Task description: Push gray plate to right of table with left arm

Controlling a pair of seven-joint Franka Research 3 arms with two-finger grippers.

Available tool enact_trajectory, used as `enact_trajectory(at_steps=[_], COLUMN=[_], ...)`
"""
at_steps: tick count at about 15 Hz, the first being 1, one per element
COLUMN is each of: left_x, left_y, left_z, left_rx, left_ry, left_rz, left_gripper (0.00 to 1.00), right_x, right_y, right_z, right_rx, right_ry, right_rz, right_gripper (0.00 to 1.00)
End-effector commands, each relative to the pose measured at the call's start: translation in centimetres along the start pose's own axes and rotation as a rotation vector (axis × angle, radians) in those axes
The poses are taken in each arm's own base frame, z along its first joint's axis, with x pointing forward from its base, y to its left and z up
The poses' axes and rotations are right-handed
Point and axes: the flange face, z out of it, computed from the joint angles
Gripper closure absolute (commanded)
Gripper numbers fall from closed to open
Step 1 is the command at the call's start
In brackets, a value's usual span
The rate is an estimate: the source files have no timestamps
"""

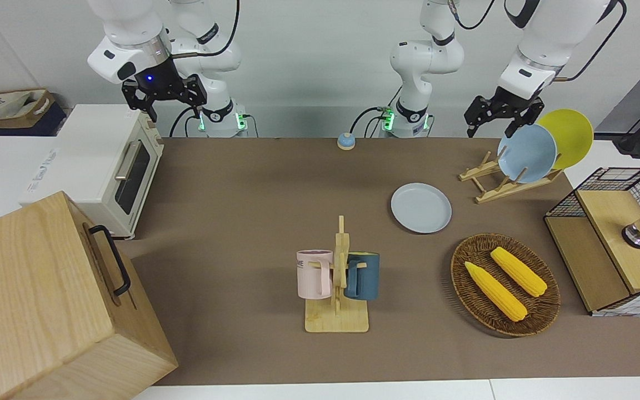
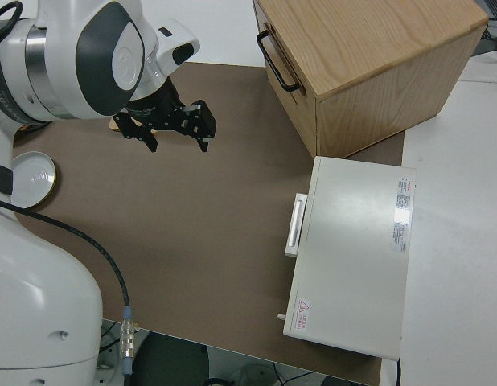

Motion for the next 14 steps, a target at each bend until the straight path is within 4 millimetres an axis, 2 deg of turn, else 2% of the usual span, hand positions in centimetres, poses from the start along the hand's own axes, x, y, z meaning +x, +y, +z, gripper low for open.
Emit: enact_trajectory(at_steps=[1,14], left_x=[-0.33,-0.55], left_y=[0.43,0.35], left_z=[-0.5,-0.37], left_rx=[-0.004,-0.004], left_ry=[0.004,-0.001], left_rz=[0.014,0.009], left_gripper=[0.0,0.0], right_x=[-0.32,-0.32], right_y=[0.06,0.06], right_z=[-0.39,-0.39], right_rx=[0.004,0.004], right_ry=[-0.004,-0.004], right_rz=[0.015,0.013], right_gripper=[0.017,0.017])
